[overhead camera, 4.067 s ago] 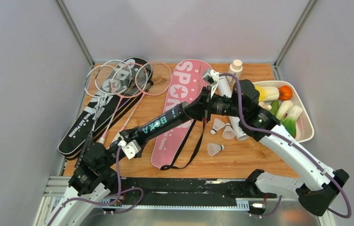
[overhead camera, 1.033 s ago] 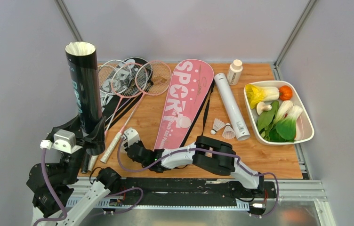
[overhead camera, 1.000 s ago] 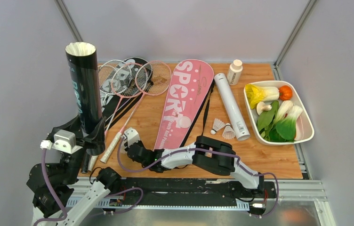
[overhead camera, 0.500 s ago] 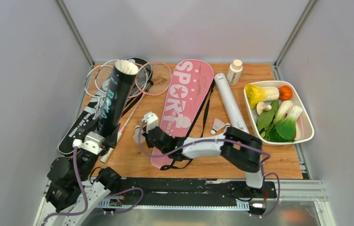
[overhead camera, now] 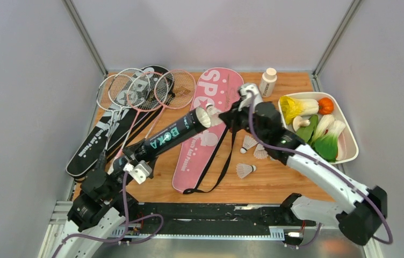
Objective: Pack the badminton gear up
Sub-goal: Place the shuttlecock at the shuttle tube.
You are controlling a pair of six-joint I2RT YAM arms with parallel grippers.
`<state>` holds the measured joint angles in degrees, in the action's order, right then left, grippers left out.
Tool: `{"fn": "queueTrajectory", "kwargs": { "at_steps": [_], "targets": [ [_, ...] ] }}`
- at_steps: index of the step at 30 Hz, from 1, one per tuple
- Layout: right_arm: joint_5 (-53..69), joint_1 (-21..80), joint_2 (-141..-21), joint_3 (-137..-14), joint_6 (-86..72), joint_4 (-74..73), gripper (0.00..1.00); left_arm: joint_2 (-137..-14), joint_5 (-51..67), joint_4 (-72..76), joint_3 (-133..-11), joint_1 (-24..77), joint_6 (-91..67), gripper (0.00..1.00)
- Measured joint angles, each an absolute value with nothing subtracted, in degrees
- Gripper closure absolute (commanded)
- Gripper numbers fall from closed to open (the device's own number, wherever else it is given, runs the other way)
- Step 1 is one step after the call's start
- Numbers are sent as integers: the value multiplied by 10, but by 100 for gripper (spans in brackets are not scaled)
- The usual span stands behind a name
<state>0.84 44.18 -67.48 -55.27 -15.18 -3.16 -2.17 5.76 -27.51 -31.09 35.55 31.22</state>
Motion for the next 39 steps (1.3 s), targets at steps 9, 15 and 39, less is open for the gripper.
{"fn": "queueTrajectory", "kwargs": {
  "at_steps": [9, 15, 39],
  "targets": [
    [158, 263, -545, -630, -97, -223, 100, -71, 97, -216, -226, 356, 368, 100],
    [257, 260, -505, -680, -81, -309, 100, -64, 109, -205, -198, 356, 415, 100],
    [429, 262, -425, -674, 2, -507, 100, -48, 175, -255, -206, 356, 479, 100]
  ]
}}
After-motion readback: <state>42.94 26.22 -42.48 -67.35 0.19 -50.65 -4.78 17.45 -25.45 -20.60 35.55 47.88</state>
